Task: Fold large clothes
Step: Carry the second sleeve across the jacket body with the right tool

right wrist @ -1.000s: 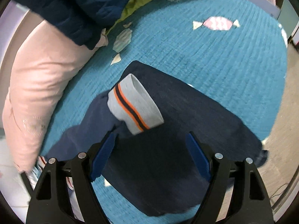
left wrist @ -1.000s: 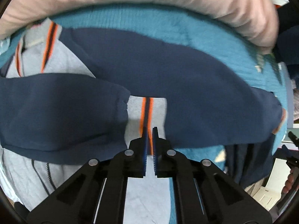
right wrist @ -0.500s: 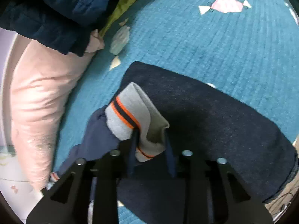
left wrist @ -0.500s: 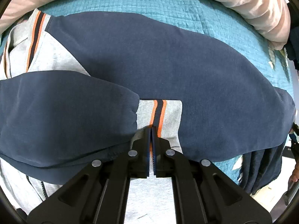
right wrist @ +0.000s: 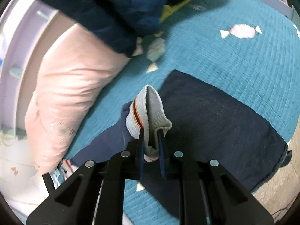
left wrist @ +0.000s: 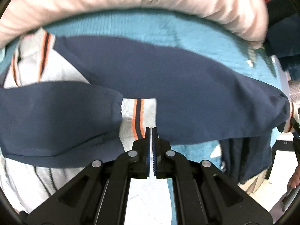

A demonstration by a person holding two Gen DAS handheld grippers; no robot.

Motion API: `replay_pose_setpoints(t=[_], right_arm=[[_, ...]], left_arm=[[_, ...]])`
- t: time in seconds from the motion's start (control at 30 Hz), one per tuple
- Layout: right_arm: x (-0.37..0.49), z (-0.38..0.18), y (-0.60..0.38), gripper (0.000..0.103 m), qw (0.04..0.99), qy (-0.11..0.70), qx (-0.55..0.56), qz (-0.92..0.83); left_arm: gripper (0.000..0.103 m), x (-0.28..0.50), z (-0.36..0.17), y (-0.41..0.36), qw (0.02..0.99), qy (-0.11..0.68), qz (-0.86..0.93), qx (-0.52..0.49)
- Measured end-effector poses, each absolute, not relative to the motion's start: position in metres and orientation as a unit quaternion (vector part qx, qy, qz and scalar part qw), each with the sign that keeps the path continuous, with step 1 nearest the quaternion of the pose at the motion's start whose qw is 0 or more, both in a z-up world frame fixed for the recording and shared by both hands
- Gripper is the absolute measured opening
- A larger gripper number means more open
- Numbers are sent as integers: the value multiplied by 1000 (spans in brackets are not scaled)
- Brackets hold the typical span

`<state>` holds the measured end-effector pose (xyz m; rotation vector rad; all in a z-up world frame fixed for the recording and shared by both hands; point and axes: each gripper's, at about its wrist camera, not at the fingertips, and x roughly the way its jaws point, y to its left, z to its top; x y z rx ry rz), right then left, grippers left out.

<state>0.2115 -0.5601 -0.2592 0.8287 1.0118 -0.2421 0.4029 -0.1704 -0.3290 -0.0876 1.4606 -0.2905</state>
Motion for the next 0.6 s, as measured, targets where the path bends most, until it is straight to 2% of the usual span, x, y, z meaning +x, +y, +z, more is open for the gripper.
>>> replay_pose_setpoints(t=[0.3, 0.43, 0.5, 0.6], right_arm=[[211, -195, -485, 12, 819, 453, 350, -41], [216, -172, -440, 12, 827, 452, 334, -2], [219, -164, -417, 12, 830, 454, 324, 14], [225, -154, -379, 12, 832, 460, 308, 37]], left_arm=[[5, 379, -256, -152, 774, 618, -133, -22], [5, 366, -236, -123, 785, 606, -127, -30], [10, 361, -228, -107, 789, 601, -122, -36], [11, 352, -218, -78, 794, 596, -112, -44]])
